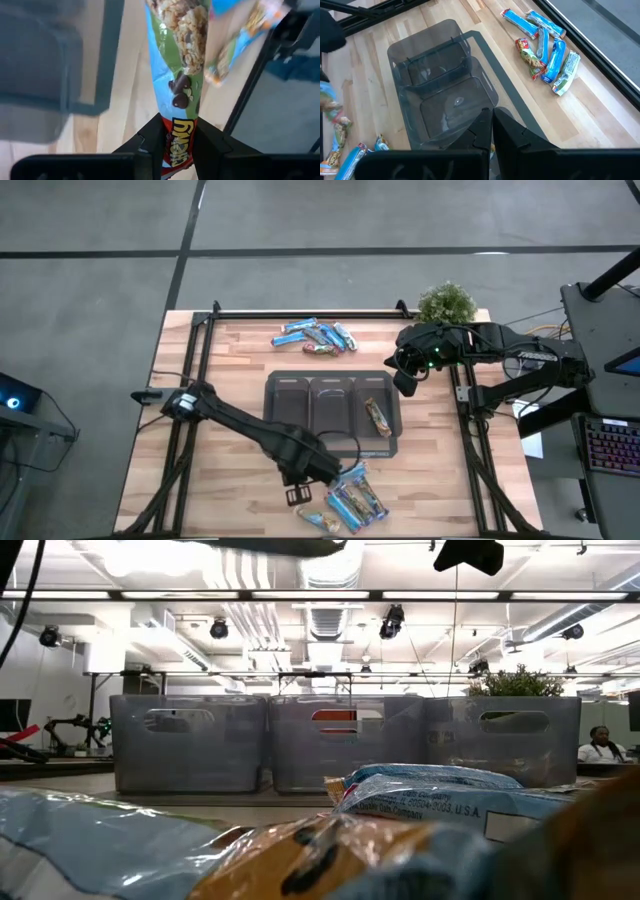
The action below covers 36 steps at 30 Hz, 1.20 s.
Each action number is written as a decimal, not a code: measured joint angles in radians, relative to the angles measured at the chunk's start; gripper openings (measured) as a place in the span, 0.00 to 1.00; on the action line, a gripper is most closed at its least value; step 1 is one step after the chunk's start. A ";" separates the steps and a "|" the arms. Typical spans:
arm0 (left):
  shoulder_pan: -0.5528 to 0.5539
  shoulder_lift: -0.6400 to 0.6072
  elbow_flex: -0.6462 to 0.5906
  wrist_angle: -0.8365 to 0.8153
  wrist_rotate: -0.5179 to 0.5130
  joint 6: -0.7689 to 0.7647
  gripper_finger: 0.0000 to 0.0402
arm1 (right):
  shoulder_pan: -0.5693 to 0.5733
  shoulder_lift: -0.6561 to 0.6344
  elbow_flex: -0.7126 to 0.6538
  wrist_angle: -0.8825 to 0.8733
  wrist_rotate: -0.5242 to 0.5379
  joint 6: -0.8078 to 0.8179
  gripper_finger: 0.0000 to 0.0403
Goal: Pick and place Granola Bars by type
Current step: Put the red granola bar into the left black bin
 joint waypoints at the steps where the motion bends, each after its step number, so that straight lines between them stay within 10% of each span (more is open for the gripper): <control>1: 0.003 -0.005 0.018 0.000 -0.018 0.001 0.16 | 0.000 0.000 0.000 0.000 0.000 0.000 0.02; 18: 0.143 -0.120 -0.068 0.001 -0.181 -0.037 0.16 | 0.000 0.000 0.000 -0.003 0.000 -0.004 0.02; 36: 0.268 -0.383 -0.640 0.226 -0.215 -0.518 0.16 | 0.000 0.000 0.000 -0.006 0.000 -0.008 0.02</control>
